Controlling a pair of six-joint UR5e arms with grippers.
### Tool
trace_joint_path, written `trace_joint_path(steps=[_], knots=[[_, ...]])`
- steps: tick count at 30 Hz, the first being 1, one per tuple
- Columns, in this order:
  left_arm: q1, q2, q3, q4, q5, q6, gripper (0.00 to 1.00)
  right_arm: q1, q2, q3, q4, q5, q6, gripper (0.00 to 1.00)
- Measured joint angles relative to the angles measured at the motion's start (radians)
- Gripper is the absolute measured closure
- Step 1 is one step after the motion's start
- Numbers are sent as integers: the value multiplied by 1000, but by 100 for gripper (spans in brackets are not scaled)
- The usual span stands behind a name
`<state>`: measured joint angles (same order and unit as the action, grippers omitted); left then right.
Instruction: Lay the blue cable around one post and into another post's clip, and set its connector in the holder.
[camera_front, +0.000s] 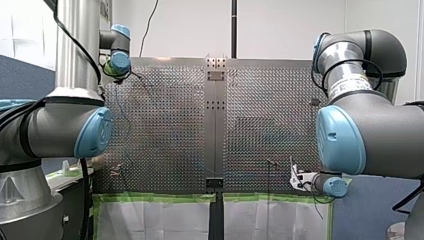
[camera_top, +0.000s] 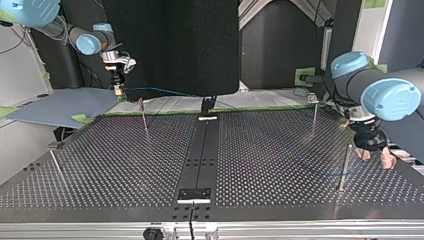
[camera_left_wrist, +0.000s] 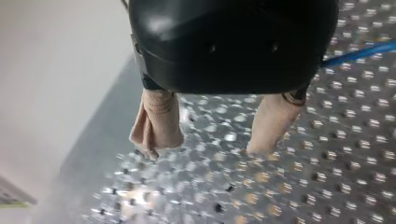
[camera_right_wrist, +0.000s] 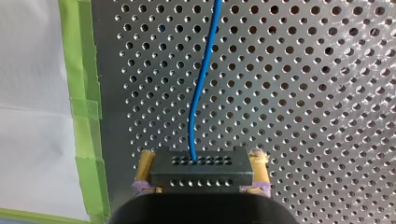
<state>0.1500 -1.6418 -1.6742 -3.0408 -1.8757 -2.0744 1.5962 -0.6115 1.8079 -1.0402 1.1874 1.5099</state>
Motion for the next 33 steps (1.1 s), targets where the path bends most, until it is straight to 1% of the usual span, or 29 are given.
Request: trace_joint_path(steps=[3, 10, 13, 16, 22, 25, 29, 33], knots=[[-3, 0, -11, -25, 17, 25, 0, 0, 0, 0, 0, 0, -2, 100], [-12, 0, -20, -93, 82, 93, 0, 0, 0, 0, 0, 0, -3, 100], [-14, 0, -20, -119, 103, 121, 0, 0, 0, 0, 0, 0, -3, 100], [-11, 0, -20, -125, 101, 148, 0, 0, 0, 0, 0, 0, -3, 100], [-2, 0, -20, -112, 61, 201, 0, 0, 0, 0, 0, 0, -3, 100], [2, 0, -20, -101, 51, 221, 0, 0, 0, 0, 0, 0, -3, 100], [8, 0, -20, -87, 48, 217, 0, 0, 0, 0, 0, 0, -3, 100], [13, 0, -21, -73, 62, 194, 0, 0, 0, 0, 0, 0, -3, 100]])
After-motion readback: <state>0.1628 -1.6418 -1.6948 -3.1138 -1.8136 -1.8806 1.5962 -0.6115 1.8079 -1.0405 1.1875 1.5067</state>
